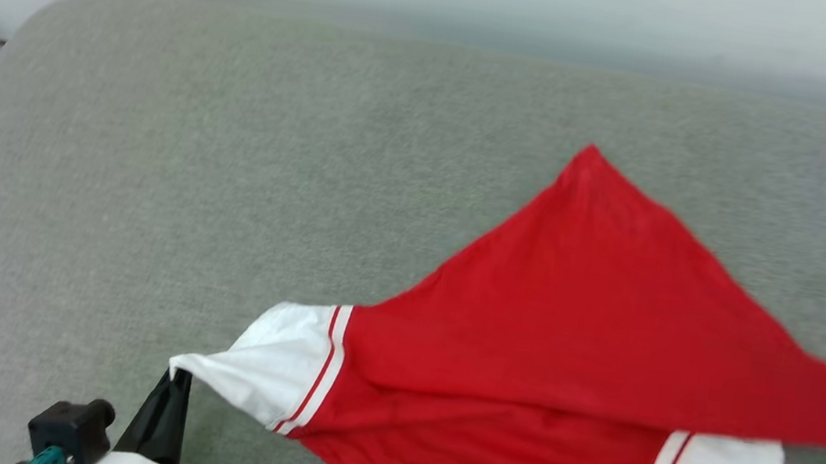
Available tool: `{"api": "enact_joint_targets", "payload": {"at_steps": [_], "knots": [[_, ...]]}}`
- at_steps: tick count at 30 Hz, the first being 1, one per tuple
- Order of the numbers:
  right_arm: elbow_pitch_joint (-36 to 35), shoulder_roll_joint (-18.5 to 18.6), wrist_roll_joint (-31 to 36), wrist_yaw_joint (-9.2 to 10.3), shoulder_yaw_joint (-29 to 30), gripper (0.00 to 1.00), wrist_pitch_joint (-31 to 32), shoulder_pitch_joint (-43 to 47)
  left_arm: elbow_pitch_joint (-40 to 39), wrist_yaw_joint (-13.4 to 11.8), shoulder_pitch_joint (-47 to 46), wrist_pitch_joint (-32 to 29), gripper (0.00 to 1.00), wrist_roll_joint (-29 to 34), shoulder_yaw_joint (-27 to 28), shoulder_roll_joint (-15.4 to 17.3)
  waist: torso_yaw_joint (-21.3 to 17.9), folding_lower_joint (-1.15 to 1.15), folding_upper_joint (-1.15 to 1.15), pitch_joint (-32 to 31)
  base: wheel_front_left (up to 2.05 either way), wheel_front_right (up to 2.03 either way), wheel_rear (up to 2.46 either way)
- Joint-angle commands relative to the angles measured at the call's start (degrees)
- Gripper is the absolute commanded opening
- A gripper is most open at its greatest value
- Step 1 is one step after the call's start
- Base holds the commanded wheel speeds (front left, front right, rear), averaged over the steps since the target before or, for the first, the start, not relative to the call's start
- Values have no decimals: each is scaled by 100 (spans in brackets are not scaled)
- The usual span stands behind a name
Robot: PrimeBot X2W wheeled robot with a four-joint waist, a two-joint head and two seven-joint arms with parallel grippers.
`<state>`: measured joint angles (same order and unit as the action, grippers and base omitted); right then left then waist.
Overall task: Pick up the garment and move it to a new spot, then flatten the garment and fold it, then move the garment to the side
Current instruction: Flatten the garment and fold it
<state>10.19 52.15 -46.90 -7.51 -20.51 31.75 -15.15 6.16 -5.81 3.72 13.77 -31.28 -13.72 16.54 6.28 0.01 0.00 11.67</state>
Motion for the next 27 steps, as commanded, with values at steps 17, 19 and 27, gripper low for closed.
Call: {"api": "enact_joint_targets", "payload": {"at_steps": [17, 19, 27], "knots": [[-150, -1320, 261, 4, 1114, 0, -287, 2969, 35, -77, 203, -15, 0, -82, 36, 148, -313, -1, 0, -237, 0, 0, 0], [-132, -1444, 321, 4, 1279, 0, -360, 2932, 43, -79, 206, -11, 0, -87, 44, 159, -328, -1, 0, -239, 0, 0, 0], [-746, -1431, 551, 4, 2045, 100, -702, 2449, 2, -118, 154, -5, 0, -38, 8, 184, -321, -1, 0, -254, 0, 0, 0]]}}
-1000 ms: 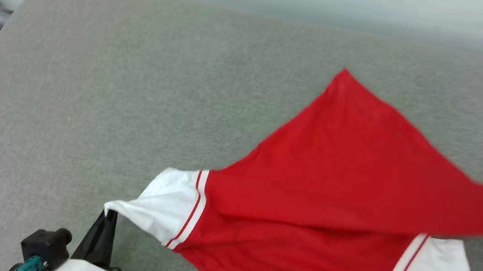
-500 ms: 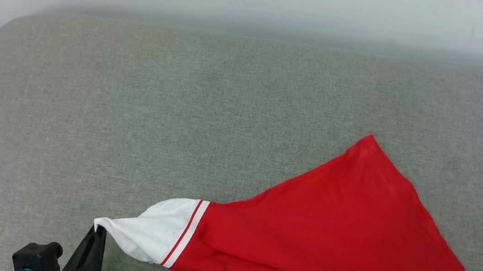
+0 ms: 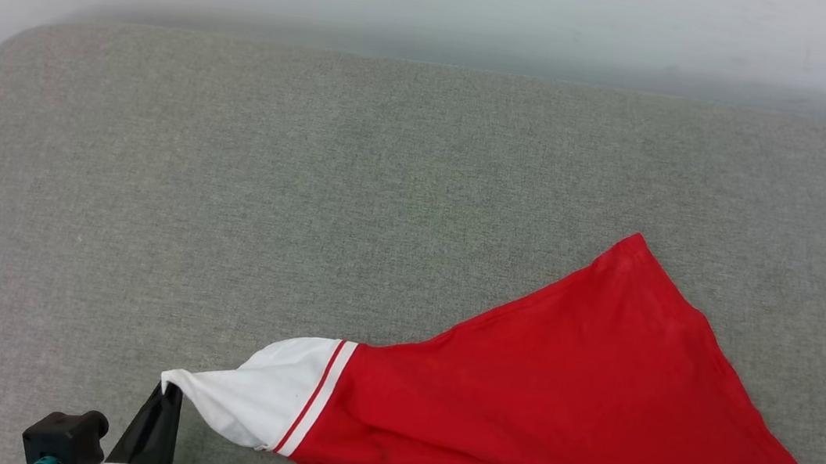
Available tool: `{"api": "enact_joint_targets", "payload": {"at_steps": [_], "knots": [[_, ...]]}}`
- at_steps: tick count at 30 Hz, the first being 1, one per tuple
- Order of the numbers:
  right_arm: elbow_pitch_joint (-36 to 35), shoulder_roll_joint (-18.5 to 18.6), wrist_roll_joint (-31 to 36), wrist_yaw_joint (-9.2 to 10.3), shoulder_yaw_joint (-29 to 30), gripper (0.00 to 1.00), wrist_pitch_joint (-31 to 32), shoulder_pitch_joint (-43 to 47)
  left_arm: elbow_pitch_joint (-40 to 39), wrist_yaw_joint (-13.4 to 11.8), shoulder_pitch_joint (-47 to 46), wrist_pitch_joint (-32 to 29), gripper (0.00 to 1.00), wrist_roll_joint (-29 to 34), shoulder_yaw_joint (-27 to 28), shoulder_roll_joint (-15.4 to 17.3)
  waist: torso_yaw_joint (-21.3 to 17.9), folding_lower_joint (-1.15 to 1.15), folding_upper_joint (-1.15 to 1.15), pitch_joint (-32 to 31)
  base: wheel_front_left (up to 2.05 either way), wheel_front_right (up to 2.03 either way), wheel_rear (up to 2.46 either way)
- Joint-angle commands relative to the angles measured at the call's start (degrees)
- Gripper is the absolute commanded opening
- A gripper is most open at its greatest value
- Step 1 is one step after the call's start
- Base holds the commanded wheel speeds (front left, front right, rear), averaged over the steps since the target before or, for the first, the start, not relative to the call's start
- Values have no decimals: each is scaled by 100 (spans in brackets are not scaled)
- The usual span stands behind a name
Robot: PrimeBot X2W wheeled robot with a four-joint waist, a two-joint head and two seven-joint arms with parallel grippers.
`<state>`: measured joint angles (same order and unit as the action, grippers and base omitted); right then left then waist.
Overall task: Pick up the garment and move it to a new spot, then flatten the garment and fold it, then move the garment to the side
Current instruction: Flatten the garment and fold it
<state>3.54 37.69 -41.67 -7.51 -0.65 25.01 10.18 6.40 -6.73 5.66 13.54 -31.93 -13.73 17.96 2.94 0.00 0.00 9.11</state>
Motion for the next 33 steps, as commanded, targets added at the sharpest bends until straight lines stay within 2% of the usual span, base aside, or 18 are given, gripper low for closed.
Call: {"api": "enact_joint_targets", "payload": {"at_steps": [1, 4, 7, 14, 23, 33], "knots": [[-206, 34, 23, 4, 154, 100, -36, -169, -37, -29, -54, 15, 0, 36, -4, 42, 26, 0, 0, 13, 0, 0, 0], [-620, 73, 53, 4, 398, 100, 19, -515, -75, -47, -96, -2, 0, 77, -46, 55, 62, 0, 0, 50, 0, 0, 0], [-902, 133, 137, 4, 381, 100, 185, -991, -130, -45, -176, -27, 0, 112, -101, 53, 121, 0, 0, 127, 0, 0, 0], [-1093, 307, 275, 4, -336, 100, 945, -2409, -233, -6, -434, -68, 0, 218, -231, 25, 314, 0, 0, 372, 0, 0, 0], [-219, 421, 315, 4, -1655, 100, 2146, -4194, -367, 23, -819, -11, 0, 325, -407, -130, 663, 0, 0, 829, 0, 0, 0], [916, 196, 458, 4, -2677, 100, 2480, -5393, -367, 111, -1152, 57, 0, 407, -576, -323, 967, 0, 0, 1266, 0, 0, 0]]}}
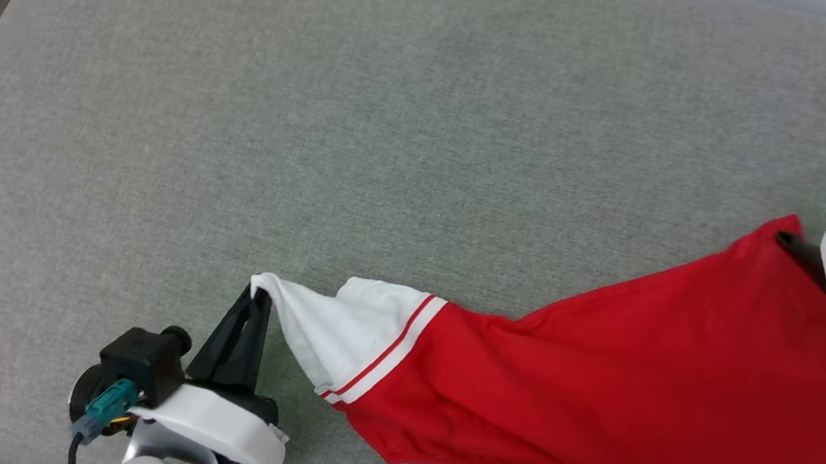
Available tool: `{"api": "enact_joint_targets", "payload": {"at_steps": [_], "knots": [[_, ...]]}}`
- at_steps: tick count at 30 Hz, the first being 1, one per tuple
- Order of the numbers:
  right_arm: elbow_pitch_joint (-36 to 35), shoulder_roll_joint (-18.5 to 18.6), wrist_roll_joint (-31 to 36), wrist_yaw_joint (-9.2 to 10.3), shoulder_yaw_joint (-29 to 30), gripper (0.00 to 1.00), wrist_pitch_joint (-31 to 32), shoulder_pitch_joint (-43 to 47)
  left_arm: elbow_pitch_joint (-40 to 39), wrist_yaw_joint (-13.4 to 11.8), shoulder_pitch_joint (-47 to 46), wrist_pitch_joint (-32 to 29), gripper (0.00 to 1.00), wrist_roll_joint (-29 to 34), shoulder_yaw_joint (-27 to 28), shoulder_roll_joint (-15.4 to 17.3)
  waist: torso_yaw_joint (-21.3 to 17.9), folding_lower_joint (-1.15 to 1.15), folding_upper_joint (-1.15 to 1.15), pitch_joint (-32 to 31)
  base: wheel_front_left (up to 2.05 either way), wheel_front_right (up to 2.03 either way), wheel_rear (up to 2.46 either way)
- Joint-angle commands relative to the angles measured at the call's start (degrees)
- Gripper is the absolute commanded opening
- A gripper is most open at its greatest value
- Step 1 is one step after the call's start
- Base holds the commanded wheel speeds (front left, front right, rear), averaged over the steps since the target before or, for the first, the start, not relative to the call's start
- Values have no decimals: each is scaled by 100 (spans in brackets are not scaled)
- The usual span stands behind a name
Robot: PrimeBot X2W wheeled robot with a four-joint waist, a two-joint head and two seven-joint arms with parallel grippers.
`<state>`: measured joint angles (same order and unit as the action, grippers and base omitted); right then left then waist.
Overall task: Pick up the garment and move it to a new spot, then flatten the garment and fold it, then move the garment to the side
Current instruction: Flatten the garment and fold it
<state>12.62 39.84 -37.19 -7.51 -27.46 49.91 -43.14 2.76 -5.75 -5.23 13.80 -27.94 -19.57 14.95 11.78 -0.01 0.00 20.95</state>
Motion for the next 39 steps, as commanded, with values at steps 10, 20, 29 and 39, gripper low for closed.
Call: {"api": "enact_joint_targets", "payload": {"at_steps": [10, 20, 29, 39], "knots": [[1208, -152, -167, 3, -936, 100, -227, -64, 177, 103, -312, 93, 0, 48, -67, -174, 251, 1, 0, 287, 0, 0, 0], [1421, -125, -513, 4, -1323, 0, -1379, -447, 346, 144, -304, 118, 0, 77, -11, -158, 121, 1, 0, 76, 0, 0, 0], [1287, 7, -876, 5, -1350, 0, -2865, -490, 129, 138, -274, 113, 0, 27, 171, 76, -208, 1, 0, -580, 0, 0, 0], [793, 237, -942, 5, -1141, 0, -3750, -244, -643, 120, -804, -267, 0, 207, 346, 572, -572, 1, 0, -1208, 0, 0, 0]]}}
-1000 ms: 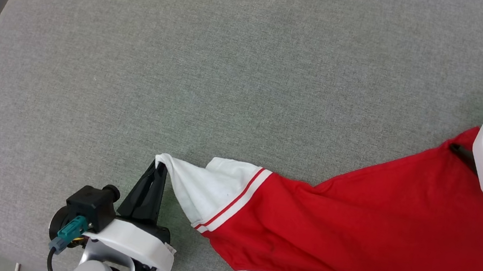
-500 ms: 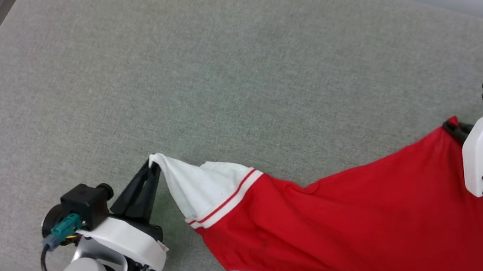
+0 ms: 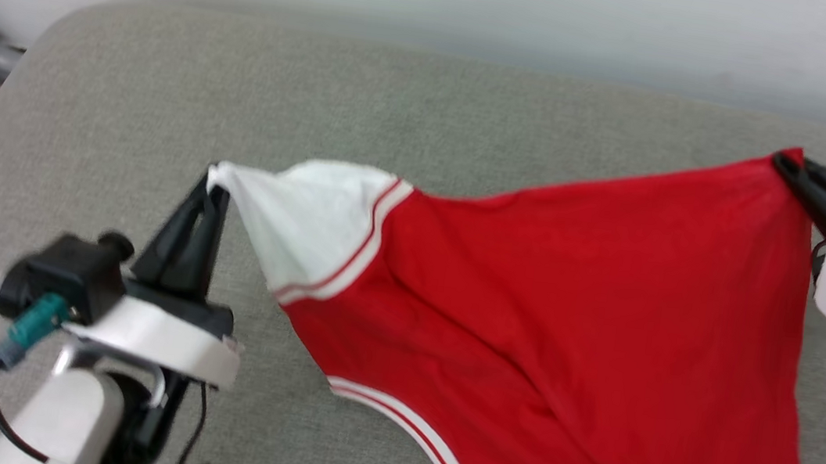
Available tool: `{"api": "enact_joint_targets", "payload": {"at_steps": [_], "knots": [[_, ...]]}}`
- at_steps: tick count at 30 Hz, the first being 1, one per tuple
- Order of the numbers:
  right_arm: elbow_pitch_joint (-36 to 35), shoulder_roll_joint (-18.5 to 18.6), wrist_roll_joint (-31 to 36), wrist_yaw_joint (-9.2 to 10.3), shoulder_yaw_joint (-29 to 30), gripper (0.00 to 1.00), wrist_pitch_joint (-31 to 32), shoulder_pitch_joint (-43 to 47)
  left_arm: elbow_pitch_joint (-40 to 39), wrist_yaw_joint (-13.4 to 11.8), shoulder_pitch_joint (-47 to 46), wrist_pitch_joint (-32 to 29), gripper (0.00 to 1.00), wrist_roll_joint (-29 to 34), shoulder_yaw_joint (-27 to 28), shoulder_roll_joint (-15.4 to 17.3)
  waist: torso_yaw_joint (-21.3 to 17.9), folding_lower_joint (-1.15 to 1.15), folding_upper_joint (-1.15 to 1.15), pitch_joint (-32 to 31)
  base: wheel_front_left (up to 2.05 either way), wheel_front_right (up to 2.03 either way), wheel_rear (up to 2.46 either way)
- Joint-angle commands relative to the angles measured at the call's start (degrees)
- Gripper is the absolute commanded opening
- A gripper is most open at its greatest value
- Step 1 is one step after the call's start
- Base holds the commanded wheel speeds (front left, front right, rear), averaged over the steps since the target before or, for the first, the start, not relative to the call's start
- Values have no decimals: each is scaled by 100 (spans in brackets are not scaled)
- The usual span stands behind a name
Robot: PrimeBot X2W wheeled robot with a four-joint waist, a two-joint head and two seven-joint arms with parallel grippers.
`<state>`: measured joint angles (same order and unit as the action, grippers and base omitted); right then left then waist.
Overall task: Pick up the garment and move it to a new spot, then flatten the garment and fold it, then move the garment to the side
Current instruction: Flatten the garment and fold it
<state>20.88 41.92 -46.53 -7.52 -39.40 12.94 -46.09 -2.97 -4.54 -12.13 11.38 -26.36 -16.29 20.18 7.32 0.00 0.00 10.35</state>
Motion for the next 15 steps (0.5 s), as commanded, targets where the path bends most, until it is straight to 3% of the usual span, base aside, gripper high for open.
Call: {"api": "enact_joint_targets", "payload": {"at_steps": [1, 9, 15], "knots": [[-103, 31, 21, 6, 116, 0, -105, 69, -152, -3, -221, -75, 0, 64, 47, 93, -156, 0, 0, -194, 0, 0, 0], [-749, -78, 354, 6, 927, 0, -289, 115, -571, 59, -1340, -538, 0, 151, 254, 439, -385, 0, 0, -305, 0, 0, 0], [-1252, -301, 705, 6, 1637, 0, -154, -8, -546, 255, -2382, -781, 0, 248, 233, 592, -488, 0, 0, -247, 0, 0, 0]]}}
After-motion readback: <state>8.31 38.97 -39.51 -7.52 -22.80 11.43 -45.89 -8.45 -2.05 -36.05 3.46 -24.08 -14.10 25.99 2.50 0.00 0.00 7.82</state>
